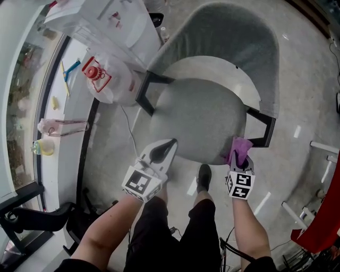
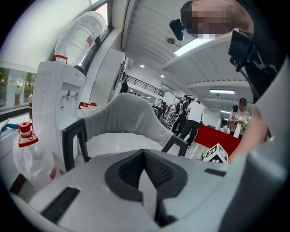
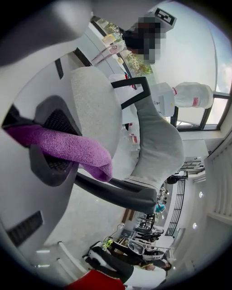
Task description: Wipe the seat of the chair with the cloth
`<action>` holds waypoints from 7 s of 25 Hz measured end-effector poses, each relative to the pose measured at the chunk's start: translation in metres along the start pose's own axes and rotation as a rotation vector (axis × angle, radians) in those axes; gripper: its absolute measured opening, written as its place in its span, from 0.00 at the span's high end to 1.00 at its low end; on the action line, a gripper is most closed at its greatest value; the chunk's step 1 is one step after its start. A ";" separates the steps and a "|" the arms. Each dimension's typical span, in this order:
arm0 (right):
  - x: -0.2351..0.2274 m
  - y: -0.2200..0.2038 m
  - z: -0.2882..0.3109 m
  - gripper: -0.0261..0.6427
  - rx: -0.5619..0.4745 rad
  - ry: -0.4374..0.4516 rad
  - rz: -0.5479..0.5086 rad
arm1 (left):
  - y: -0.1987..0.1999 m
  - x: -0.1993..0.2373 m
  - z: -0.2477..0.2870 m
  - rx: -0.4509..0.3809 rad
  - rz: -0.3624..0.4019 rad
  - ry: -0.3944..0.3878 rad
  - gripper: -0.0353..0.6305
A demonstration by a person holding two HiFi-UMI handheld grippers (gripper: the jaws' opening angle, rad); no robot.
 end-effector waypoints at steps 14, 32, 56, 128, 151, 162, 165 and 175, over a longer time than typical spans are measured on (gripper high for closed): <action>0.028 -0.021 0.032 0.87 0.084 0.020 0.033 | -0.004 0.026 -0.014 -0.014 -0.023 0.046 0.94; 0.104 0.017 0.044 0.86 0.082 0.120 0.102 | 0.012 0.063 -0.053 -0.043 -0.037 0.079 0.94; 0.269 0.104 0.089 0.86 0.039 0.402 0.023 | 0.019 0.121 -0.124 -0.067 -0.112 0.166 0.94; 0.184 0.118 0.122 0.86 0.074 0.400 0.032 | 0.052 0.082 -0.066 -0.061 -0.143 0.119 0.94; 0.188 0.194 0.092 0.86 -0.113 0.480 0.184 | 0.072 0.070 -0.060 -0.075 -0.118 0.116 0.94; 0.018 0.134 0.049 0.86 -0.074 0.118 0.325 | 0.085 0.005 0.008 -0.017 -0.059 -0.026 0.94; -0.013 0.112 0.047 0.86 -0.030 0.006 0.356 | 0.083 -0.002 0.020 0.000 -0.045 -0.044 0.94; -0.036 0.058 0.073 0.86 0.168 -0.137 0.362 | 0.073 0.000 0.034 0.032 -0.022 -0.049 0.94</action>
Point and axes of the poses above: the fingertips, and each gripper's own axes: z forward along the fingers, x to its left, y out of its top, the point moved 7 cm from there along -z, backward along the fingers, and after that the axes turned 13 degrees about -z, right-handed, at the moved point
